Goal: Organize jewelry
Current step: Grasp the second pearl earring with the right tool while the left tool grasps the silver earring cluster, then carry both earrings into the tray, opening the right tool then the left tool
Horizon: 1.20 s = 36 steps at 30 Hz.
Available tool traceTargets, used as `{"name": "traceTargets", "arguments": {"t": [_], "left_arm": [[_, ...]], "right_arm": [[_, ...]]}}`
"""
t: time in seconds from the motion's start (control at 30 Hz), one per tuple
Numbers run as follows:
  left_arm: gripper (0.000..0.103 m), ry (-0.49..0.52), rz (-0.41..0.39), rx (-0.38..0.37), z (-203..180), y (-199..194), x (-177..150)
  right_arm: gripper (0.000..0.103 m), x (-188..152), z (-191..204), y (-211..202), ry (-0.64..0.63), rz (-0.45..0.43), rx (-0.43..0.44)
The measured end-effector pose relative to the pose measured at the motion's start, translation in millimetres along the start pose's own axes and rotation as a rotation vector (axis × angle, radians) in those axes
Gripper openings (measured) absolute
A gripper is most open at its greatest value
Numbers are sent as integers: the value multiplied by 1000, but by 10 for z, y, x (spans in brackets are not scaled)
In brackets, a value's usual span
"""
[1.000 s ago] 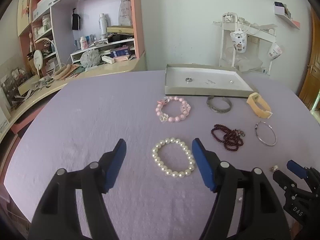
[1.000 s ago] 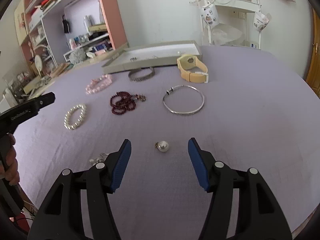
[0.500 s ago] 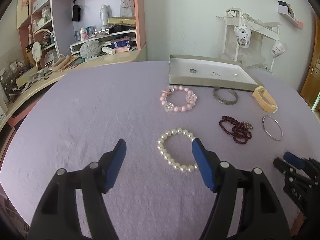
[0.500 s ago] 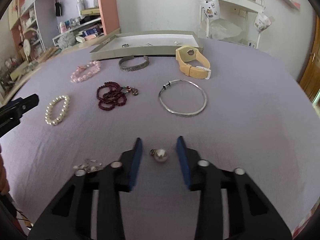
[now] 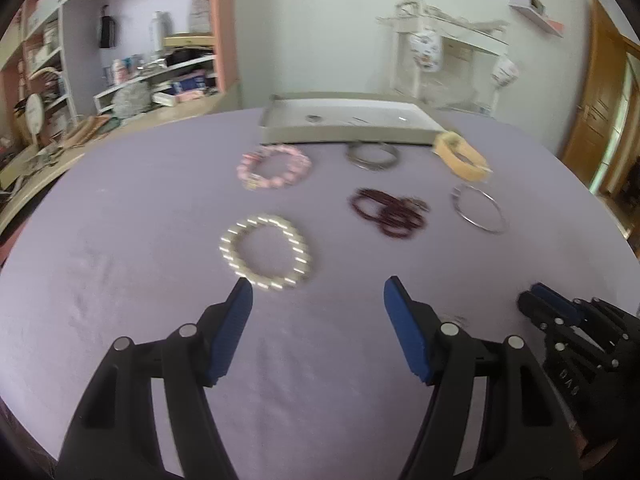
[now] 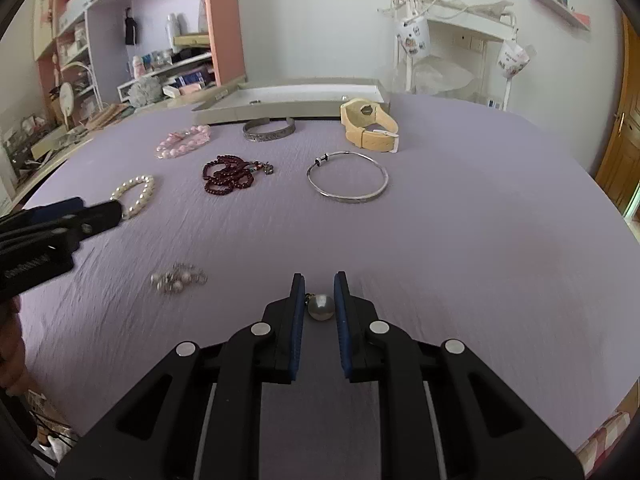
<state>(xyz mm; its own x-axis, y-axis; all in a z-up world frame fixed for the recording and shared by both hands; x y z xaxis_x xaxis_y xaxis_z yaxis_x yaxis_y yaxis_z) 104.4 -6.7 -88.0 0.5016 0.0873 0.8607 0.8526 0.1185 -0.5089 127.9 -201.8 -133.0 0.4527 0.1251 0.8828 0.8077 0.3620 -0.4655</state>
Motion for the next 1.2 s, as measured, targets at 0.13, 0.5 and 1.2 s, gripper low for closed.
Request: {"name": "traceTargets", "arguments": {"t": [0.13,0.5,1.2], "left_arm": [[68,40,2,-52,-240,4,-74],[68,70,28,-106,-548,118,-153],[8,30,13,-124,-411,57,-100]], "right_arm": [[16,-70,-31,-91,6,-40,-5],[15,-154,-122,-198,-8,-93,-31],[15,37,-269,-244,69,-108,-48]]}}
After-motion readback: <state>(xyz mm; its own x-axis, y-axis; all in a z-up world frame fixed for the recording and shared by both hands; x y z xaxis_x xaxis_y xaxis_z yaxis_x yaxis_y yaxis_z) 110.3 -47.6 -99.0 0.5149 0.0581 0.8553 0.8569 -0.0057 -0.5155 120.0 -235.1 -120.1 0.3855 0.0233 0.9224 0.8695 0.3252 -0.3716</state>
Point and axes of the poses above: each gripper's, at about its wrist camera, not at the fingertips, and y roughly the way its jaws point, z to its left, x to its top, the point moved 1 cm from there along y, roughly the way its jaws point, and after that the axes turned 14 degrees about -z, right-handed, at the moved point
